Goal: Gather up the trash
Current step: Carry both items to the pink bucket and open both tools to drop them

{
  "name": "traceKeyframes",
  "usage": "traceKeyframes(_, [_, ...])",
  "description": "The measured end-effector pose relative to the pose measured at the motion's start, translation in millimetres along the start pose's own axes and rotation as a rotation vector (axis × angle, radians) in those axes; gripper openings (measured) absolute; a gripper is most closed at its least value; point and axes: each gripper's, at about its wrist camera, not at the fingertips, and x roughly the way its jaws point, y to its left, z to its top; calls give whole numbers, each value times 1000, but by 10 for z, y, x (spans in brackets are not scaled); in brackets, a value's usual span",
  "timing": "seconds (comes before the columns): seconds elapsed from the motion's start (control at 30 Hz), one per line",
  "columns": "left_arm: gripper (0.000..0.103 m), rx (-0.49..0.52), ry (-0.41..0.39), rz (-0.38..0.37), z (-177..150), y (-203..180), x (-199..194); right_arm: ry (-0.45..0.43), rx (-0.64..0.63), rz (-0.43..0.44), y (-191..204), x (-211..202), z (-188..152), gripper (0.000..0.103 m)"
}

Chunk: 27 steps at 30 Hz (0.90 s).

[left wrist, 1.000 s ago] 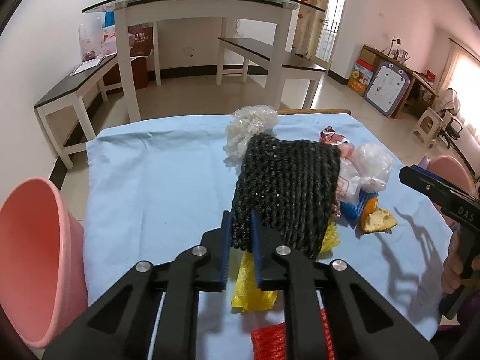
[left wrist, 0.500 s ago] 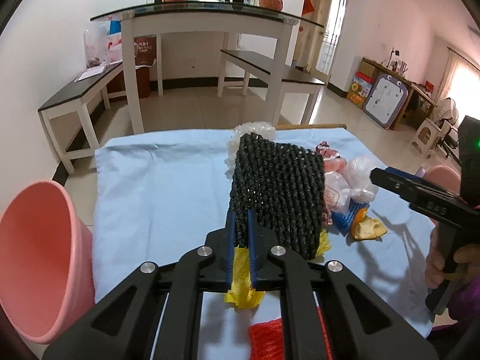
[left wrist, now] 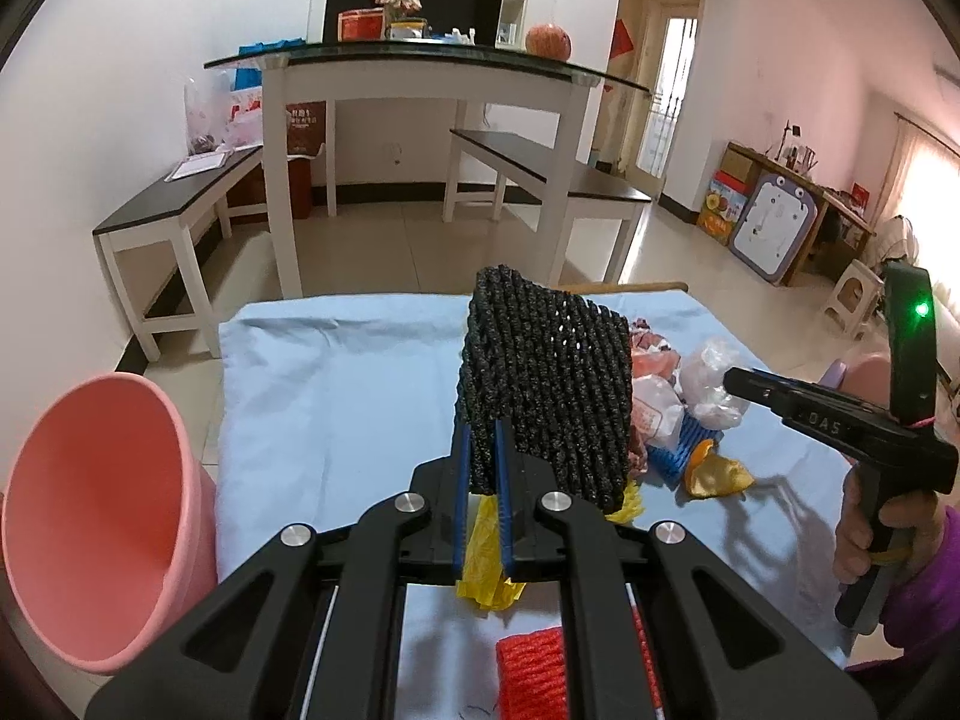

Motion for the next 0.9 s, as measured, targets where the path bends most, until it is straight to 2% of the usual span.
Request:
traceKeyframes(0.23, [8,-29,-48,24,13,86,-202,-79,-34,36,174,-314,85,11])
traceKeyframes(0.43, [8,-62,-86,65,13,273,-396,-120,-90,110,524,-450,192,11])
traceKeyframes(0.7, [8,-125,-122,157,-60,675,-687,-107,-176,245,1207,-374,273,11])
traceKeyframes(0.9, [8,-187,-130,251,-212,1053,-903,-58,-247,378,1880,-203,260,11])
